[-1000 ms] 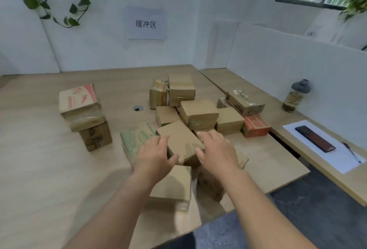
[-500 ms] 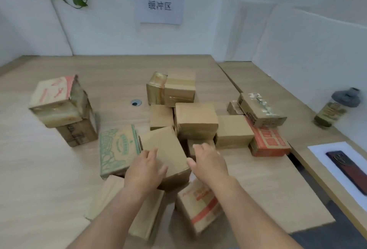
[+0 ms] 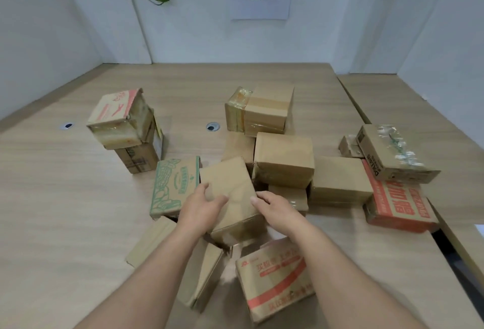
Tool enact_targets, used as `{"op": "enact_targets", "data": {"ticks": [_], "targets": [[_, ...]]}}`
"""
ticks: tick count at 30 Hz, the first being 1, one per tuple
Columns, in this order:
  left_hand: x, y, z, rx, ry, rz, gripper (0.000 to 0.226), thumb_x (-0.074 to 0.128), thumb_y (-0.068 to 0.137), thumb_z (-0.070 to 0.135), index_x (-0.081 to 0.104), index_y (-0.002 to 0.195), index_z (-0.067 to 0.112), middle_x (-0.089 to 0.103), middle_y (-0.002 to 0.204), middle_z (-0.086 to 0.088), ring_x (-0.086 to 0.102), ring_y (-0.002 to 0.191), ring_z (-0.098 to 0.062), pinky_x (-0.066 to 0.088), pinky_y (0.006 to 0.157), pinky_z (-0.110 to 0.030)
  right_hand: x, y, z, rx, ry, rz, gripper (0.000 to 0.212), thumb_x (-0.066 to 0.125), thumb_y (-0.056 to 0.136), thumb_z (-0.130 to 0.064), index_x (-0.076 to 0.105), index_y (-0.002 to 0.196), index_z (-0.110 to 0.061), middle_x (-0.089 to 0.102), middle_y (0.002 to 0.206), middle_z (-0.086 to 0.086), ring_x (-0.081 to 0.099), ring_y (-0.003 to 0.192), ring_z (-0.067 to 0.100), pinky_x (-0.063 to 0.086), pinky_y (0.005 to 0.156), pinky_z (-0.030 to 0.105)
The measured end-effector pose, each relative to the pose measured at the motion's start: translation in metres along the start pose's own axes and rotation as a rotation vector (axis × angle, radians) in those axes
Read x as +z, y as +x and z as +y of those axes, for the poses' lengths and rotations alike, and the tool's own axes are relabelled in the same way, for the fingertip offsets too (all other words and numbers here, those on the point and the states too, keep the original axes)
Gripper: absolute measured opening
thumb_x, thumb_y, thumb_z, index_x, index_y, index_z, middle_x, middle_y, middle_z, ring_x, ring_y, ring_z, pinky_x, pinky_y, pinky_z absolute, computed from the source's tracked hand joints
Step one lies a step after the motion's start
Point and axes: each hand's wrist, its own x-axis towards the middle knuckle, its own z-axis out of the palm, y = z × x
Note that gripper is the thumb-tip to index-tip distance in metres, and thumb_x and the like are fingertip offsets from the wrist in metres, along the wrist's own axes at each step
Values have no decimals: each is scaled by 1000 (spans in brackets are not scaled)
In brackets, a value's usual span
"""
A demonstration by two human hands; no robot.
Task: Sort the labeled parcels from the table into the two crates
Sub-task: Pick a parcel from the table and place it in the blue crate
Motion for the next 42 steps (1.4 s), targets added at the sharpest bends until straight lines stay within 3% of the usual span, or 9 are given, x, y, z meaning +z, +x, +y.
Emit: {"op": "enact_targets", "data": {"ticks": [4, 9, 15, 20, 25, 29, 32, 35, 42], "targets": [[-15, 3, 2, -4, -204, -31, 94, 69, 73, 62, 28, 148, 24, 37, 149, -9, 37, 135, -26, 33, 110, -42, -7, -12, -24, -48, 261, -20, 28, 37, 95, -58, 50, 120, -59, 51, 133, -11, 50, 116, 19, 47, 88, 40], [-38, 2, 5, -52, -378, -102, 128, 61, 44, 87, 14, 151, 35, 32, 152, 0, 38, 134, -26, 36, 109, -48, 5, -20, -60, -342, 240, 122, 34, 53, 97, -28, 53, 126, -45, 34, 147, -3, 40, 131, 17, 39, 109, 43], [-76, -5, -5, -27, -966, -306, 57, 60, 78, 46, 55, 128, 18, 69, 111, -11, 65, 93, -27, 54, 76, -39, 6, -23, -88, -364, 591, 157, 49, 51, 99, -24, 37, 147, -23, 58, 131, -2, 60, 111, 15, 51, 98, 34], [-100, -2, -23, 142, -1410, -463, 67, 74, 61, 40, 64, 120, 10, 68, 109, -14, 66, 93, -26, 57, 74, -33, 22, -18, -96, -212, 494, -13, 50, 55, 90, -51, 55, 133, -26, 65, 123, -4, 59, 112, 17, 47, 97, 39], [-106, 5, -33, 143, -1414, -367, 49, 65, 70, 29, 65, 117, 15, 68, 109, -9, 67, 90, -22, 57, 71, -29, 31, -17, -93, -250, 666, -301, 55, 56, 79, -55, 55, 130, -36, 66, 125, -3, 61, 108, 20, 50, 87, 43], [-110, 3, -30, 166, -985, -135, 52, 42, 94, 10, 42, 140, 33, 63, 127, -3, 64, 95, -19, 52, 61, -29, 29, -14, -89, -355, 609, -209, 61, 66, 72, -45, 50, 131, -41, 68, 121, -4, 61, 104, 19, 46, 84, 38], [-113, -7, -26, 223, -751, -138, 36, 42, 99, 37, 52, 134, 31, 69, 116, 0, 65, 99, -14, 50, 68, -28, 28, -14, -88, -398, 574, -153, 82, 72, 64, -49, 40, 140, -42, 70, 118, -5, 61, 113, 24, 45, 94, 45], [-113, -18, -26, 264, -655, -266, 64, 47, 79, 70, 53, 131, 33, 66, 122, 4, 62, 111, -14, 50, 90, -36, 29, -16, -92, -428, 539, -139, 81, 73, 67, -44, 37, 141, -44, 73, 111, -5, 65, 99, 20, 43, 84, 37], [-123, -35, -38, 274, -677, -126, 73, 61, 62, 57, 52, 129, 29, 68, 117, 1, 65, 107, -21, 51, 93, -42, 32, -20, -91, -469, 470, -304, 78, 82, 59, -44, 39, 121, -63, 65, 127, -4, 55, 124, 23, 40, 108, 46]]}}
